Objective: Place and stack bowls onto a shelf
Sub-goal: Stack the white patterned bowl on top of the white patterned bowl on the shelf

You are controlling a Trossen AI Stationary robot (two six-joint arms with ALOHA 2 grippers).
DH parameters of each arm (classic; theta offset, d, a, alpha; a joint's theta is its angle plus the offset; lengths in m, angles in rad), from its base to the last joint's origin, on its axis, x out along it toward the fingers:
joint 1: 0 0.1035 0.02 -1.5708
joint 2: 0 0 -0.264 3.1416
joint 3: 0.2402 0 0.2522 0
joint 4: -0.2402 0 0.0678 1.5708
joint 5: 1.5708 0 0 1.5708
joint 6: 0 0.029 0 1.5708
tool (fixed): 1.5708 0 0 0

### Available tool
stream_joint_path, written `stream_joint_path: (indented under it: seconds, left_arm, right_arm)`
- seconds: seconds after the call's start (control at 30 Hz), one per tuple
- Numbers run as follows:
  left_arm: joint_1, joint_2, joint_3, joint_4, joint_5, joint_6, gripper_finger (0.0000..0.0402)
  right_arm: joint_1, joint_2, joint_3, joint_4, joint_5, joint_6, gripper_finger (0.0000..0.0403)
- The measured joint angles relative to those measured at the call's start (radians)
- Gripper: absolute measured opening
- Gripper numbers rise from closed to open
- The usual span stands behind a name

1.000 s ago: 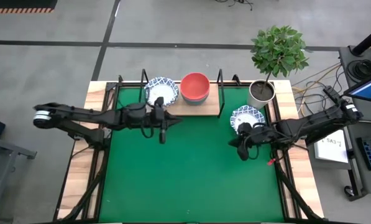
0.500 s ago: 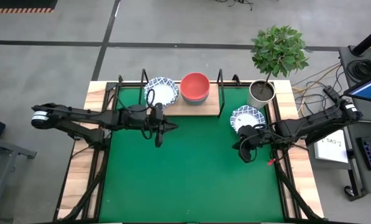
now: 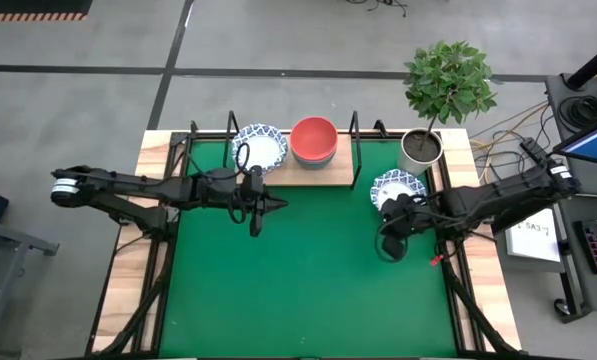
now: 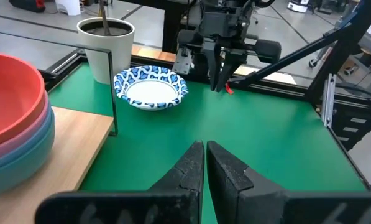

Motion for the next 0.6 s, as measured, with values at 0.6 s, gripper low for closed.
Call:
stream_joint_path:
  seconds: [0.6]
  left_arm:
    - [-0.01, 0.001, 0.001, -0.091, 0.036, -0.18, 0.0001]
  right_arm:
    - [-0.165, 0.324, 0.049, -0.188, 0.151, -0.066, 0.0165]
